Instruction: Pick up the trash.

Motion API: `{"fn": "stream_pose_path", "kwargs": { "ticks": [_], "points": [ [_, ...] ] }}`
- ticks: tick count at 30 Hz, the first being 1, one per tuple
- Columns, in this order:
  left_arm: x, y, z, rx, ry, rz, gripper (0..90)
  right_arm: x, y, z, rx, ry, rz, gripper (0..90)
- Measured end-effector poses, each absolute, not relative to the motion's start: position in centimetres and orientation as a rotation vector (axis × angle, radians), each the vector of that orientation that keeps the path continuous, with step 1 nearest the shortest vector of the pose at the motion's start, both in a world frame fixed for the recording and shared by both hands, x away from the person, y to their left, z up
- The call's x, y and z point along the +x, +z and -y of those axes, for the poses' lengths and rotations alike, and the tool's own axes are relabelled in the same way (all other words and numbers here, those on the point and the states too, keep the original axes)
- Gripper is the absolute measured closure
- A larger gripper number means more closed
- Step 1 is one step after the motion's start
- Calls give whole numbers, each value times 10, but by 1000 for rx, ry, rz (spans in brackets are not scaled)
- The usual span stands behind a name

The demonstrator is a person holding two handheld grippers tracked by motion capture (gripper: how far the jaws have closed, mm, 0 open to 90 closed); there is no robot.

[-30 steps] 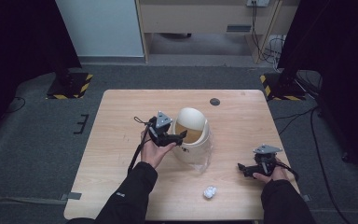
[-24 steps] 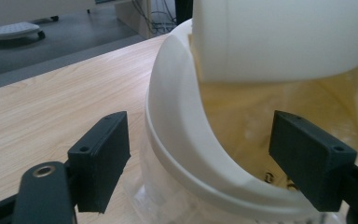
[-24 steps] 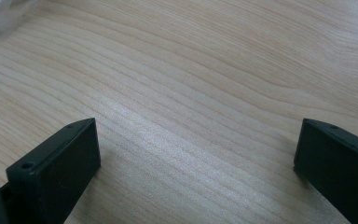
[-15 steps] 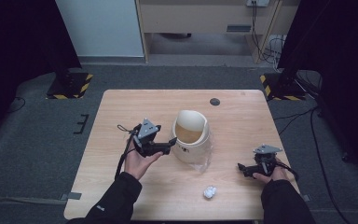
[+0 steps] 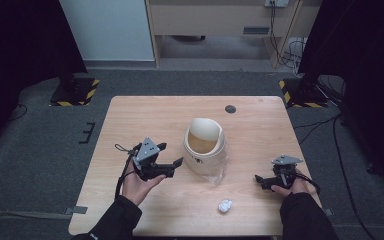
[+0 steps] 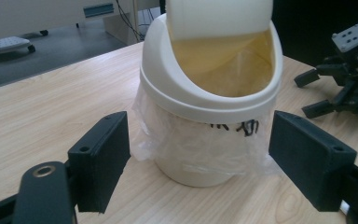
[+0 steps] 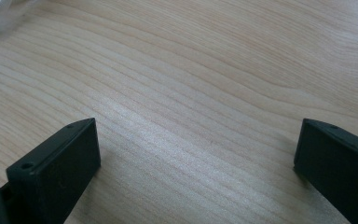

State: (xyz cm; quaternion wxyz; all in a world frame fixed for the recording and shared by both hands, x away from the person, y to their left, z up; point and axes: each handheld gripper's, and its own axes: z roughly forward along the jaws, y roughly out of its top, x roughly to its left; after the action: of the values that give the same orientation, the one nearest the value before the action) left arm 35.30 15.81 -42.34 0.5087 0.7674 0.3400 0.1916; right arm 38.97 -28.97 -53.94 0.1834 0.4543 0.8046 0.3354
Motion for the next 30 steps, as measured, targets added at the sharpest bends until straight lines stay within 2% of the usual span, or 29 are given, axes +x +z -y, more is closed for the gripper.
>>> {"fn": "stream_pose_path", "kwargs": {
  "ticks": [12, 30],
  "points": [
    [334, -443, -142, 1906, 391, -762, 202, 390, -539, 290, 1281, 945, -2269, 5],
    [325, -469, -120, 2012, 307, -720, 211, 390, -539, 290, 1280, 946, -2271, 5]
  ]
}}
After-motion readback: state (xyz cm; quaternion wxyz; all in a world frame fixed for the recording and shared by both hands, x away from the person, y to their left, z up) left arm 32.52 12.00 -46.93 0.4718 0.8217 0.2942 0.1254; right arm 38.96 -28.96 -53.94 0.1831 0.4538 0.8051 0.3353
